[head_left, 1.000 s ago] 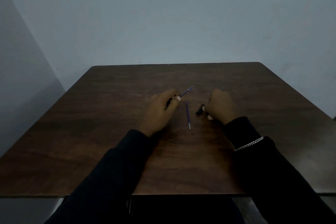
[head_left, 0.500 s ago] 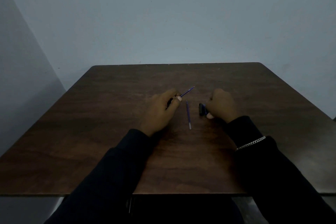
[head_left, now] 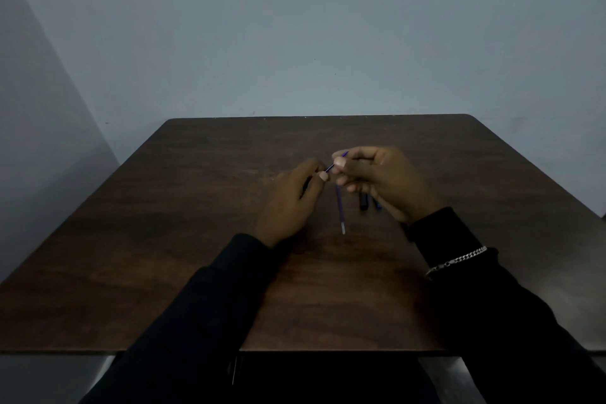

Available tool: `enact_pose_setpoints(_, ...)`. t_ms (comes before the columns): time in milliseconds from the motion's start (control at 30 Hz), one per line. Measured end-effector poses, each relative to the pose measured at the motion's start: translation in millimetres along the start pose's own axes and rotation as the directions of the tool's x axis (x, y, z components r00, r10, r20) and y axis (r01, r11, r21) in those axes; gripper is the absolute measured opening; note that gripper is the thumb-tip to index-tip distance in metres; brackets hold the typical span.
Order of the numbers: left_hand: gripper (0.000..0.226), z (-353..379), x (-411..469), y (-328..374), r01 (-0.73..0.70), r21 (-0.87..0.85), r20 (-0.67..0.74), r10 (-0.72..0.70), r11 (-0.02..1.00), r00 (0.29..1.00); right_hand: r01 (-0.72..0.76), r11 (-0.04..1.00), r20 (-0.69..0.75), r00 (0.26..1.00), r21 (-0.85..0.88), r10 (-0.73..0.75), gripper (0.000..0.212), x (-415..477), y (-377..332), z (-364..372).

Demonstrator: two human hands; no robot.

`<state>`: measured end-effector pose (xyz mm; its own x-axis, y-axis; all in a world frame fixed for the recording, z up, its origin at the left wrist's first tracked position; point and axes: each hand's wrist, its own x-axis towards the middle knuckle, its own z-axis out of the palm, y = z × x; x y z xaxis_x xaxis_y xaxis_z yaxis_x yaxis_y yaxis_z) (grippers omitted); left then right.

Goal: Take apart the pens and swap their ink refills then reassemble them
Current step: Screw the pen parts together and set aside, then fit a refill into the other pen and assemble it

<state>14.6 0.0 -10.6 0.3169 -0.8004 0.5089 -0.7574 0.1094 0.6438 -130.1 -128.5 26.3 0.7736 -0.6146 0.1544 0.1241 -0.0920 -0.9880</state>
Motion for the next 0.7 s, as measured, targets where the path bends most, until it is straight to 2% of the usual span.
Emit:
enact_pose_setpoints(167, 0.022, -1, -3, 5, -0.029, -0.006, 0.008, 0.029, 1.000, 1.000, 0.007, 0.999, -0.039, 0.999, 0.054, -0.004, 0.005, 2, 7, 7)
enact_pose_setpoints(300, 0.024, -8, -5, 2, 0.002, -0.011, 0.007, -0.002, 1.000, 1.000, 0.050, 0.985, -0.156, 0.987, 0.168, -0.024, 0.009, 10, 6, 3)
enact_pose_setpoints(367, 0.028, -15, -7, -6, 0.026, -0.012, -0.029, -0.026, 1.000, 0.999, 0.067, 0.984, -0.228, 0.973, 0.162, -0.029, 0.011, 15, 2, -1)
enact_pose_setpoints(500, 0.033, -39, -9, -32, 0.058, -0.067, -0.196, -0.070, 0.996, 0.978, 0.051, 0.999, -0.278, 0.959, 0.003, -0.048, 0.015, 25, -4, -1)
enact_pose_setpoints(600, 0.038, -53, -9, -49, 0.102, -0.147, -0.300, -0.143, 0.984, 0.943, -0.062, 0.988, -0.199, 0.980, -0.143, 0.032, 0.009, 32, -7, 13)
enact_pose_setpoints(700, 0.038, -56, -8, -63, 0.171, -0.206, -0.322, -0.232, 0.964, 0.918, -0.189, 0.904, -0.126, 0.980, -0.382, 0.152, 0.008, 40, -1, 36)
